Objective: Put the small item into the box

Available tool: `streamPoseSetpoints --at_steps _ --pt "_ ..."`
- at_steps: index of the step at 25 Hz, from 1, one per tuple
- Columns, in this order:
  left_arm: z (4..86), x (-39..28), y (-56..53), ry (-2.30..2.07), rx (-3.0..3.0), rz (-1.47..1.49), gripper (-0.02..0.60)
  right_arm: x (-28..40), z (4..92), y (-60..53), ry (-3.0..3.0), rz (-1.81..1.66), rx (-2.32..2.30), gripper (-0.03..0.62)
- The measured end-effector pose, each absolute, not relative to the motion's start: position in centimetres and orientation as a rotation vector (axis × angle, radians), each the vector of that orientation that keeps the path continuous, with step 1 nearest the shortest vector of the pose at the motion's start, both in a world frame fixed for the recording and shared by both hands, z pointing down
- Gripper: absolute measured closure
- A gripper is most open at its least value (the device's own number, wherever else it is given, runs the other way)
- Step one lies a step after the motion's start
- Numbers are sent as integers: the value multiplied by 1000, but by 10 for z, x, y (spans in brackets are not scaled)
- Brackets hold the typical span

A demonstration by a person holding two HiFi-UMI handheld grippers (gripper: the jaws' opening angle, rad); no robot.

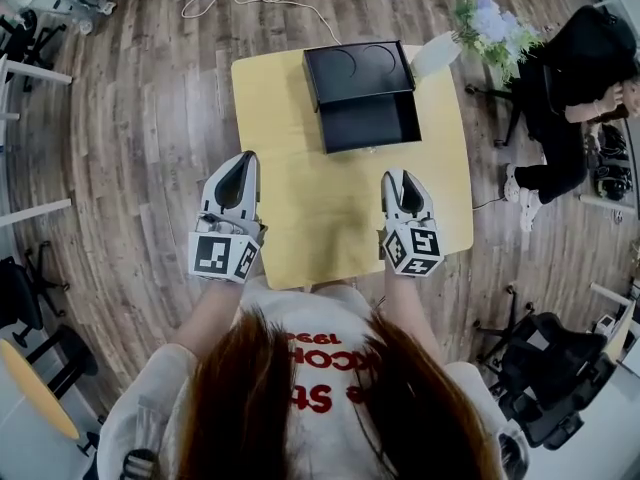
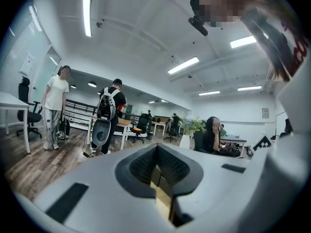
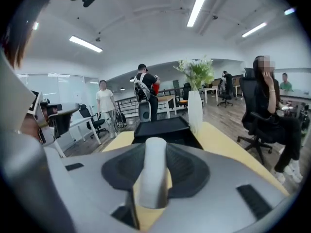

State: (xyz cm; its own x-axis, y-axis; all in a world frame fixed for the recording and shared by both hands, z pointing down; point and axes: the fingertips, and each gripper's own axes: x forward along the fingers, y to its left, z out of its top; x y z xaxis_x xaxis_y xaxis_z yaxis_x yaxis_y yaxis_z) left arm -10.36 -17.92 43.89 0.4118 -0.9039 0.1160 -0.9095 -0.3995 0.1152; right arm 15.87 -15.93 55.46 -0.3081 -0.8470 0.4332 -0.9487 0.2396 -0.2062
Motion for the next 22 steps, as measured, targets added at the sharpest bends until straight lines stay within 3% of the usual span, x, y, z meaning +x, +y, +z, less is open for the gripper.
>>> streamPoseSetpoints --at_steps 11,22 --pt "398 -104 -182 -1687 2553 -39 574 160 437 -184 -2511 394 1814 462" --pt "375 -103 -183 -1730 2581 -97 574 159 379 -186 -2636 267 1823 462"
